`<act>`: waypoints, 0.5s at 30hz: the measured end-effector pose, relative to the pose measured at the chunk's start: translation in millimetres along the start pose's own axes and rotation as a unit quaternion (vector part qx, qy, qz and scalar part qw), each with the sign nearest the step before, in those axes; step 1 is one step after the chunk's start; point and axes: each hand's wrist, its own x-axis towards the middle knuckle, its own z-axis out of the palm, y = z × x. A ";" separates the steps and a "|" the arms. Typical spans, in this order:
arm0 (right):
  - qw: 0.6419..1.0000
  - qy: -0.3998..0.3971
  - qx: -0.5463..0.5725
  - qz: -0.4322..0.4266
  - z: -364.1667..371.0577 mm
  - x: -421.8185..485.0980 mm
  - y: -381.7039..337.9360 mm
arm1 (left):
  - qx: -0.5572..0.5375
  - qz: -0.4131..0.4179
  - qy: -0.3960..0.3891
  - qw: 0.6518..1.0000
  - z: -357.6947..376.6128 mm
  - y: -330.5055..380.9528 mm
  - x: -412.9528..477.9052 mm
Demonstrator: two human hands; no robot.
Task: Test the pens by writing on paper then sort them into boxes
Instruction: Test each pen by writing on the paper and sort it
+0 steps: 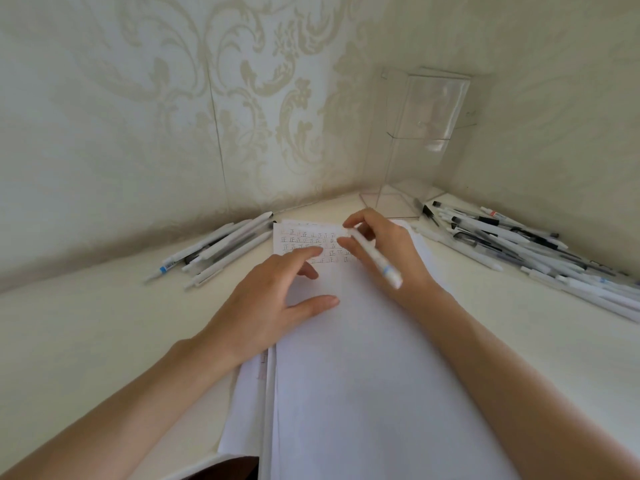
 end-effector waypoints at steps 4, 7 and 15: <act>0.999 -0.046 0.014 -0.010 5.5 -4.1 -7.2 | -0.055 0.011 -0.026 0.998 -3.4 5.6 -0.2; 0.996 -0.057 0.074 0.007 8.0 -6.7 -11.9 | -0.052 0.040 -0.052 0.997 -3.8 4.5 0.1; 0.985 -0.049 0.163 0.032 8.1 -7.6 -15.8 | -0.019 0.089 -0.066 0.994 -1.0 -1.8 1.2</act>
